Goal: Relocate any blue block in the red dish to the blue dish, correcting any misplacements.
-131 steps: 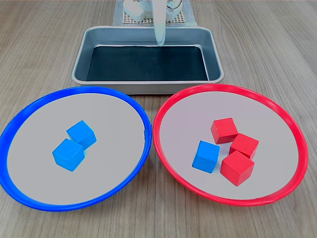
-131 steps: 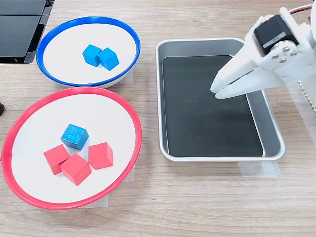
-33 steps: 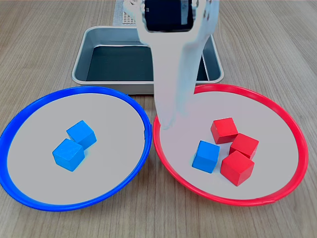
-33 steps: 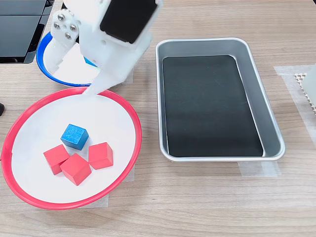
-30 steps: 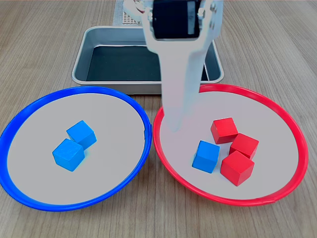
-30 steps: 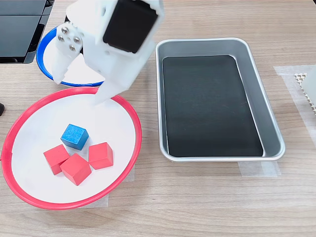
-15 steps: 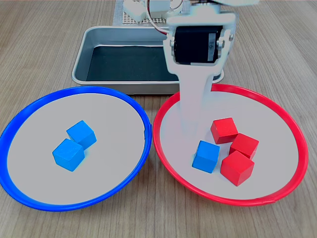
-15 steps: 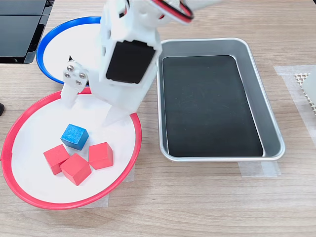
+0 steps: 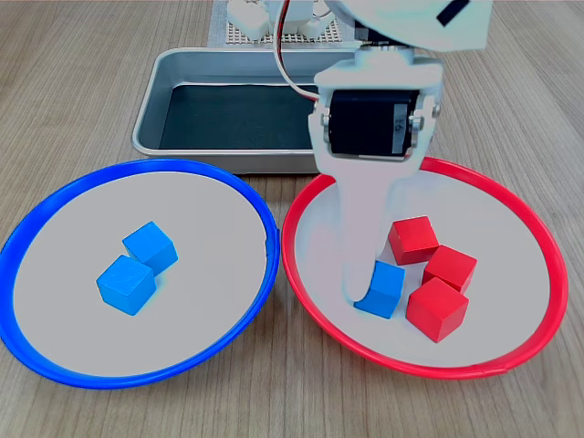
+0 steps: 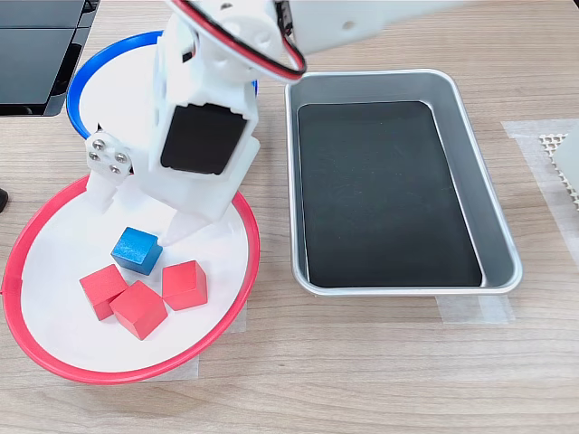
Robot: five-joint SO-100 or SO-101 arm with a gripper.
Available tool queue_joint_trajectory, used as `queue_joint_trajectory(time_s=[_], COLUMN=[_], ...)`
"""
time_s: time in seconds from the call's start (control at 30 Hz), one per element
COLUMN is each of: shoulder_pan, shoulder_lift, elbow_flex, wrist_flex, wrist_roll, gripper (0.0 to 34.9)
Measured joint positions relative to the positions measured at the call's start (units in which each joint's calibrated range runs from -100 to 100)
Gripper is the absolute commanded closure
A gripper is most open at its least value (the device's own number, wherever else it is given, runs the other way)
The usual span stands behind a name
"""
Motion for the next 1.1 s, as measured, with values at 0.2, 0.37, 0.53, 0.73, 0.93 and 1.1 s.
queue_joint_trajectory(time_s=[0.2,0.37,0.53,0.73,0.93,1.1], shoulder_pan=[0.0,-0.5,-1.6,-1.9,-1.9,-1.9], shoulder_lift=[2.3,4.5,6.1,7.4,7.4,7.4], elbow_flex=[-1.9,-3.6,-5.2,-7.0,-7.1,-7.1], wrist_flex=[0.2,0.6,0.7,0.7,1.2,1.9], wrist_roll=[0.0,0.0,0.0,0.0,0.1,0.1], gripper=[18.3,18.7,19.0,21.2,30.1,34.9])
